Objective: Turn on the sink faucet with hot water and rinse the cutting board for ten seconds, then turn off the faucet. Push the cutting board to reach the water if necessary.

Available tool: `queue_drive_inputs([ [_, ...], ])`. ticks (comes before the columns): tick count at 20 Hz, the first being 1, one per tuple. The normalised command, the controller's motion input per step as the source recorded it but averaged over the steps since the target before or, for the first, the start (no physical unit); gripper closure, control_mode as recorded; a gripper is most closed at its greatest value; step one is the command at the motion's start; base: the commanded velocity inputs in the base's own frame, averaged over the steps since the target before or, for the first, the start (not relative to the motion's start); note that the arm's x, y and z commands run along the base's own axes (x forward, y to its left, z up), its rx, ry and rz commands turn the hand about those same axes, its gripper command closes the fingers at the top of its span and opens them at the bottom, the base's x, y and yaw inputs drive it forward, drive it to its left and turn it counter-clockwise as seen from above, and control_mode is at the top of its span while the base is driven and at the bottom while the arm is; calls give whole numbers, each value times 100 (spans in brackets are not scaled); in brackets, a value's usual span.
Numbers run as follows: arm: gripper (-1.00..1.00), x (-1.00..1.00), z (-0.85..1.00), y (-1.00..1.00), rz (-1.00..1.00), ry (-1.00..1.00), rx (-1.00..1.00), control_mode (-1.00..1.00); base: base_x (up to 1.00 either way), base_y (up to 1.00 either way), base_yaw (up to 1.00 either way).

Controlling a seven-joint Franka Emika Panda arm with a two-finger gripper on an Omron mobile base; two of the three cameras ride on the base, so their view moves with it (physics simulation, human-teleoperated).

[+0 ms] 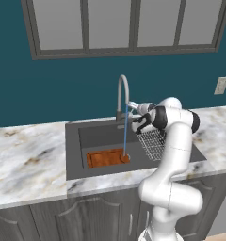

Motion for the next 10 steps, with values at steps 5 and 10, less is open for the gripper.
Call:
queue_drive_inputs([
  [5, 100, -7, -5, -6, 0, 0, 0, -100, 0, 0, 0],
  [10, 100, -19, 0, 0, 3, 0, 0, -100, 0, 0, 0],
])
